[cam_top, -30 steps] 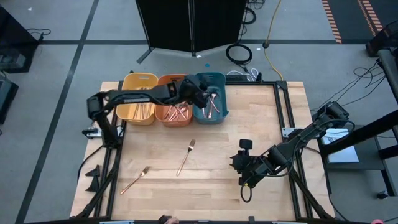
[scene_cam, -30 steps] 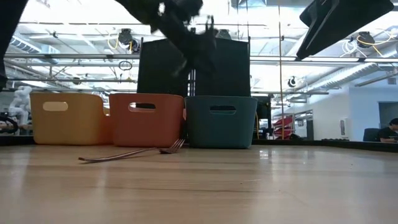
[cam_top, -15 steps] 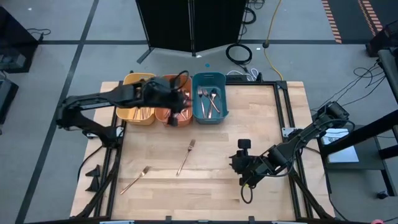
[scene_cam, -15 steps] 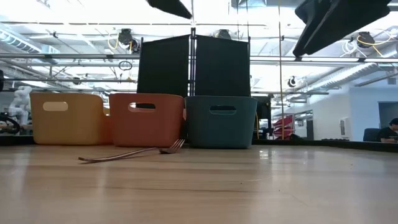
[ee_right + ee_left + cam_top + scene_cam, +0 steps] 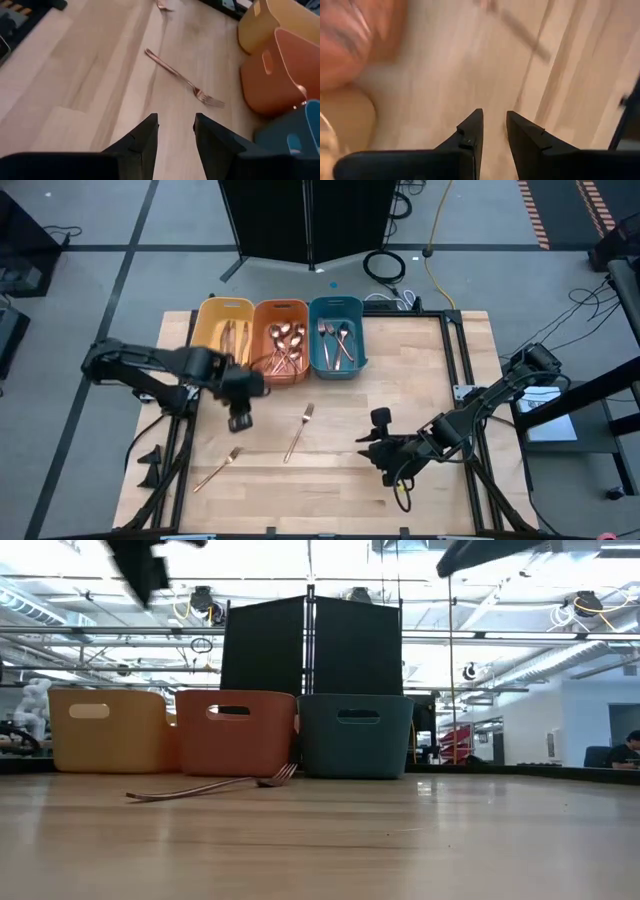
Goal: Sort silverware
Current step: Put the gold fork into the blue bin
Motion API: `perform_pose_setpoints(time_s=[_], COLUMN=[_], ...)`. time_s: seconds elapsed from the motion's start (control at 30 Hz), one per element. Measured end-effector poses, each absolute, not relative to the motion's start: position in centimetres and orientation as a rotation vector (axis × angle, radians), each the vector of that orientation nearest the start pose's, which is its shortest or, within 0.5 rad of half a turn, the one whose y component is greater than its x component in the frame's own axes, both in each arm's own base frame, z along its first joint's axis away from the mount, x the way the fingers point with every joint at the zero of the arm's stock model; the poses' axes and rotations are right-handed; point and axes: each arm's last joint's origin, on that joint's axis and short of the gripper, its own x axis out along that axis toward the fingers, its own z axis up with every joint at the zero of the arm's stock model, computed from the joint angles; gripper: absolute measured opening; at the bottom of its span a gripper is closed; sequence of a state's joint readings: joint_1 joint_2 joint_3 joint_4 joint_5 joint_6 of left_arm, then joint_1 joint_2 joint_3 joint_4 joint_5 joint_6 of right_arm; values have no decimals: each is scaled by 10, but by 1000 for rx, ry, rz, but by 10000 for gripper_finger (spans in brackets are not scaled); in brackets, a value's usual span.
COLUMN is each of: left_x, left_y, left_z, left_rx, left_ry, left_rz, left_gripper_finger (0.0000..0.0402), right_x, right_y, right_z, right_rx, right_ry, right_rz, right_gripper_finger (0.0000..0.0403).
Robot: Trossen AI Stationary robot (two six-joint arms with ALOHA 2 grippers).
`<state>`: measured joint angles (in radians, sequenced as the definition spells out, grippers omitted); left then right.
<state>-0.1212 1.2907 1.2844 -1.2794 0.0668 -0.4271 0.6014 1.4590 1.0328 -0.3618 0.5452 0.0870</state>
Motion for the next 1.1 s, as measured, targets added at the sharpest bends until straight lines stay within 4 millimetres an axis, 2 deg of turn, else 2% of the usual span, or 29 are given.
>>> perform_pose_setpoints(time_s=[0.13, 0.33, 0.53, 0.7, 0.9, 1.1], left_x=[207, 191, 172, 164, 161, 156], left_y=[-53, -81, -104, -122, -141, -155], left_z=[297, 257, 225, 209, 200, 191], left_rx=[-343, -358, -466, -597, -743, -728], left_ry=[1415, 1474, 1539, 1508, 1443, 1471], left_rz=[165, 282, 360, 387, 355, 368], left_gripper_finger=[82, 82, 82, 82, 82, 82], right_x=[259, 259, 259, 259, 259, 259], right_y=[161, 161, 161, 162, 162, 162], right_z=[254, 254, 254, 254, 254, 254], right_rx=[-335, -331, -328, -313, -331, -338], right_ry=[659, 658, 658, 670, 670, 669], right_rz=[52, 54, 56, 101, 107, 110], right_gripper_finger=[118, 118, 118, 118, 118, 118])
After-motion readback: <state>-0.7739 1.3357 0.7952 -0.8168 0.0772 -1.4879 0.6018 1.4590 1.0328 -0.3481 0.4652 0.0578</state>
